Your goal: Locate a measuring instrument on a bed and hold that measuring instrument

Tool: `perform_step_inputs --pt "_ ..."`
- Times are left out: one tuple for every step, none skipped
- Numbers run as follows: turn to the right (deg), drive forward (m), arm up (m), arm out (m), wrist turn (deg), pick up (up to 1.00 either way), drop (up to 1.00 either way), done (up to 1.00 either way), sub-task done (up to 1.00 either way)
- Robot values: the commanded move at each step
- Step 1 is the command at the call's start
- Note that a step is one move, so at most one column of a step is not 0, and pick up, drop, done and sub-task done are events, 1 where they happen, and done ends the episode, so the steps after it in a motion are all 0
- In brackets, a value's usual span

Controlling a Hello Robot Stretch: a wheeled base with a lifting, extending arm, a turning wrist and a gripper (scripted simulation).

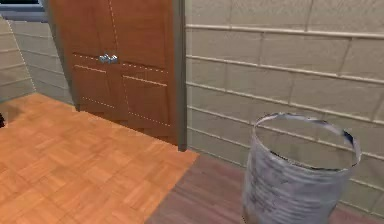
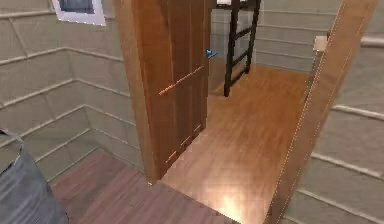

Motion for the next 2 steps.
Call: perform_step_inputs --pt "-45.0 0.0 0.0 0.0 0.0 0.0 0.0 0.0 0.0" --pt "-45.0 0.0 0.0 0.0 0.0 0.0 0.0 0.0 0.0"
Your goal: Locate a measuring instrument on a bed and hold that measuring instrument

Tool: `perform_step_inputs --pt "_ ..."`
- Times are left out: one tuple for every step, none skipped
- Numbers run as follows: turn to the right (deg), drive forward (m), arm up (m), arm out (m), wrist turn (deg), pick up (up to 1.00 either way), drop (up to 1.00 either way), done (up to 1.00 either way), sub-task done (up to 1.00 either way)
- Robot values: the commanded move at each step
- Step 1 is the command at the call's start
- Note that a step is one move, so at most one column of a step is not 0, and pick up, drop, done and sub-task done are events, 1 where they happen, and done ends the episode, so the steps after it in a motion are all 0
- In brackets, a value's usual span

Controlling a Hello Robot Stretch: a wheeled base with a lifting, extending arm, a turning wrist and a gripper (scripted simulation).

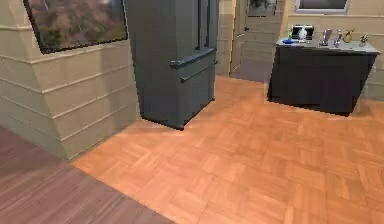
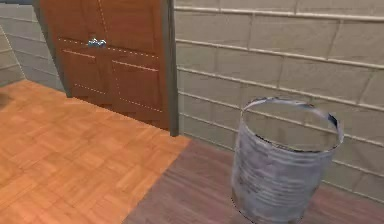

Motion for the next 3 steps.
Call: perform_step_inputs --pt "-33.0 0.0 0.0 0.0 0.0 0.0 0.0 0.0 0.0" --pt "0.0 0.6 0.0 0.0 0.0 0.0 0.0 0.0 0.0" --pt "-27.0 0.0 0.0 0.0 0.0 0.0 0.0 0.0 0.0"
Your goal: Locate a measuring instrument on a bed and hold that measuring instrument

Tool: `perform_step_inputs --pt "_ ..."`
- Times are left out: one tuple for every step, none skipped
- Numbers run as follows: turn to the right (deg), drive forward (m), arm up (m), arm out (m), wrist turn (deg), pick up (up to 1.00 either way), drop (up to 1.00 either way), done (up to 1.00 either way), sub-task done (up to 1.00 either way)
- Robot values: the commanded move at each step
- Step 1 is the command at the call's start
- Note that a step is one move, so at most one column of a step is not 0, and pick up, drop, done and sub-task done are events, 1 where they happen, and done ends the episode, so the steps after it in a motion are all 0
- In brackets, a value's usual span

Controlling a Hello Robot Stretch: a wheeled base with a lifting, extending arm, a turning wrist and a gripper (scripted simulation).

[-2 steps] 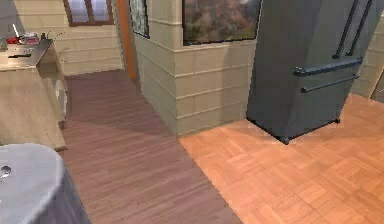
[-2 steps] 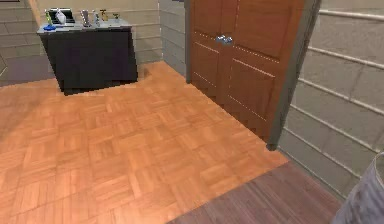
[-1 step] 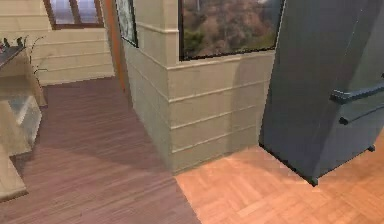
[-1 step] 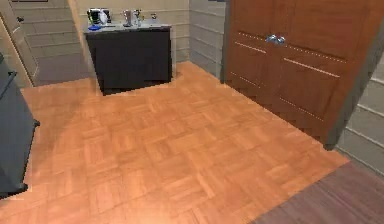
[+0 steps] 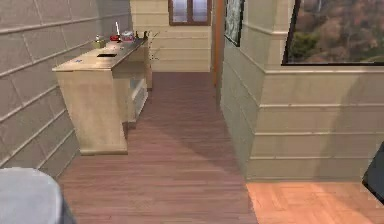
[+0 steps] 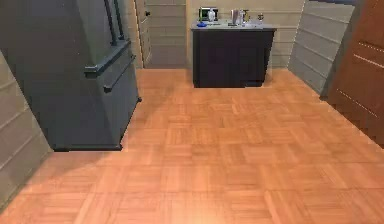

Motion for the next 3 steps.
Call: perform_step_inputs --pt "0.0 1.0 0.0 0.0 0.0 0.0 0.0 0.0 0.0" --pt "0.0 1.0 0.0 0.0 0.0 0.0 0.0 0.0 0.0" --pt "0.0 1.0 0.0 0.0 0.0 0.0 0.0 0.0 0.0"
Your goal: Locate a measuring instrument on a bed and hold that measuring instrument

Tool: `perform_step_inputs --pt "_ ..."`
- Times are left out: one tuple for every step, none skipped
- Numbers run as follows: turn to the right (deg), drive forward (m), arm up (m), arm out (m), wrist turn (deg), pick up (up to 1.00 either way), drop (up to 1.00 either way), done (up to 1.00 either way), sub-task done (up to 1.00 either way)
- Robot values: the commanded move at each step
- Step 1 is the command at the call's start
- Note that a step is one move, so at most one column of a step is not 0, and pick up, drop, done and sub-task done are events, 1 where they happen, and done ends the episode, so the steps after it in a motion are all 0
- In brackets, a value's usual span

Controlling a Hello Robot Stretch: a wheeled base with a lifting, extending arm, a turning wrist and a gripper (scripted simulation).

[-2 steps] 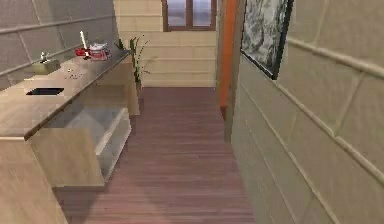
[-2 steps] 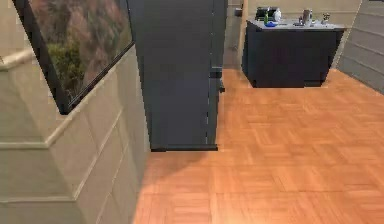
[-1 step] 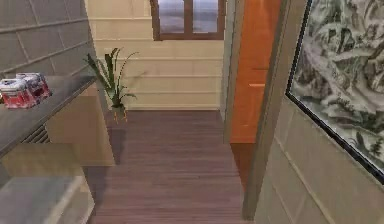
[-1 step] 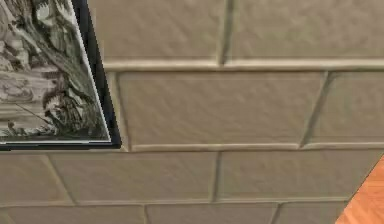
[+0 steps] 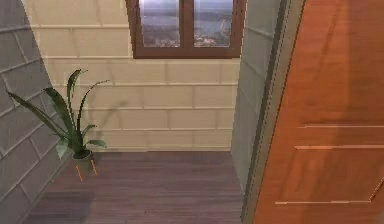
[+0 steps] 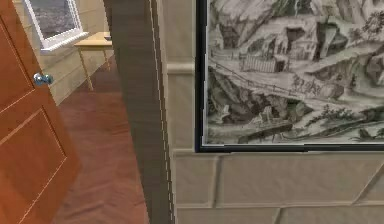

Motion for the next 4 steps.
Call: perform_step_inputs --pt "-27.0 0.0 0.0 0.0 0.0 0.0 0.0 0.0 0.0" --pt "0.0 0.05 0.0 0.0 0.0 0.0 0.0 0.0 0.0" --pt "21.0 0.0 0.0 0.0 0.0 0.0 0.0 0.0 0.0" --pt "0.0 0.3 0.0 0.0 0.0 0.0 0.0 0.0 0.0"
